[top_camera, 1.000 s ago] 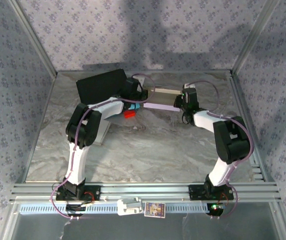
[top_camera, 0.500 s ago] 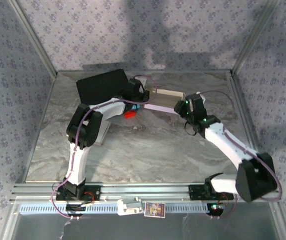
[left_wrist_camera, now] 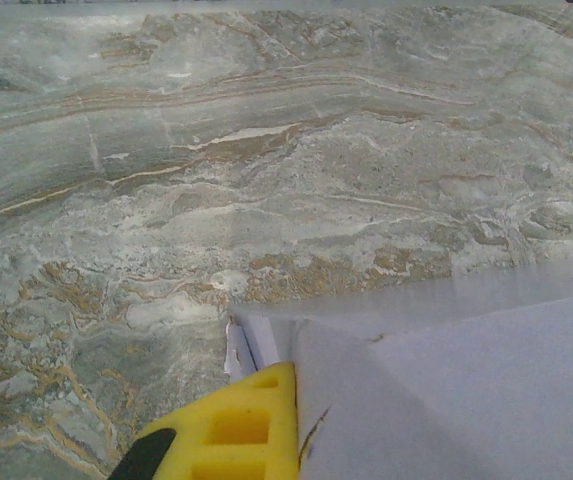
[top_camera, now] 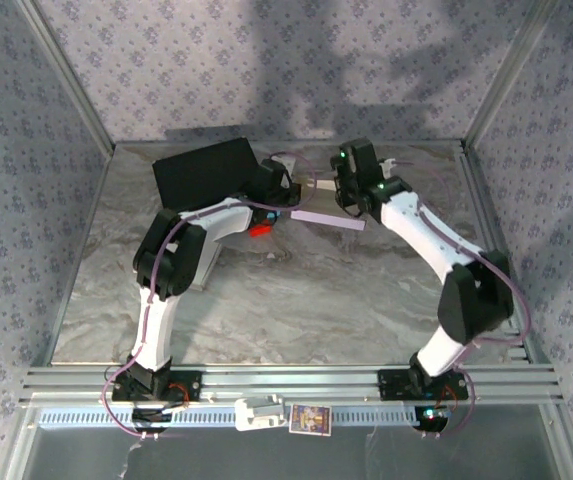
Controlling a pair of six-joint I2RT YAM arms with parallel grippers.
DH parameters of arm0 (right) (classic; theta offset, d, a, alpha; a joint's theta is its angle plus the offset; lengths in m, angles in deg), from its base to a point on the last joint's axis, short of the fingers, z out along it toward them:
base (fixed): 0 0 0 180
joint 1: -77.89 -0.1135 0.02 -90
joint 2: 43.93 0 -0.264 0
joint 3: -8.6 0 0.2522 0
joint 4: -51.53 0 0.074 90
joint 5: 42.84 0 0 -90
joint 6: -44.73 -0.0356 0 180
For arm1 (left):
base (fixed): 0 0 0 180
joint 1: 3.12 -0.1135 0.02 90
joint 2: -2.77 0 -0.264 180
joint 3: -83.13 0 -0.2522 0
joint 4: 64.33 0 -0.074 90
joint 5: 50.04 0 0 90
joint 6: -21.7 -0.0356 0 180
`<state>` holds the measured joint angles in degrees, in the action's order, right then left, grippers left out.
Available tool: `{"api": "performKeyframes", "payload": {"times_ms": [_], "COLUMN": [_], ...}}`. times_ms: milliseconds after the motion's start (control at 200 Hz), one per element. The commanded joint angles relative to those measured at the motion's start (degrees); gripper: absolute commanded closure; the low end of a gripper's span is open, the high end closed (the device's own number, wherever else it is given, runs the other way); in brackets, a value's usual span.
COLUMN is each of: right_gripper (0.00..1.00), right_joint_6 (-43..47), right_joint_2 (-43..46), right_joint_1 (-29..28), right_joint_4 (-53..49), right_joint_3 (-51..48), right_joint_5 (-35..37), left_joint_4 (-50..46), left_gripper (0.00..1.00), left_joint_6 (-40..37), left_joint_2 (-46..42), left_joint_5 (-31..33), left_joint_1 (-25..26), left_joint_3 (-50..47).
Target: Fold the paper box
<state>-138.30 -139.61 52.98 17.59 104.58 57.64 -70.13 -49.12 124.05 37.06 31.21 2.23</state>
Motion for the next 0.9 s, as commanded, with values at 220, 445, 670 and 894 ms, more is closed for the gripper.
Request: {"api": "performKeyframes", "payload": {"times_ms": [220,445,670,894], "right_gripper": [0.39,0.49,0.74,0.96], "right_joint_6": [-10.83,-12.08,-13.83,-14.55], "right_joint_2": [-10.14,-10.51,-11.38,-8.79], "right_joint_1": [1.97,2.83,3.81,4.04], "right_joint_4": [-15.73,-16.54,-14.54,-13.03], "right_joint_3": [12.03,11.47,8.96,4.51], "right_joint_5": [-5.22,-5.29,-8.52,-8.95], "left_joint_4": [-6.17,-6.29,-6.78,-9.22], "left_gripper": [1.00,1.00,1.00,0.88], "left_joint_6": [1.48,1.47,1.52,2.79], "left_joint_2": [-1.04,-0.95,-1.30,-3.00], "left_joint_5": [-0.93,-0.89,-0.29,0.70], "left_joint_1": [0.87,0.99,1.36,1.97], "left_joint_3": [-2.88,-2.46,-2.34,-1.88]}}
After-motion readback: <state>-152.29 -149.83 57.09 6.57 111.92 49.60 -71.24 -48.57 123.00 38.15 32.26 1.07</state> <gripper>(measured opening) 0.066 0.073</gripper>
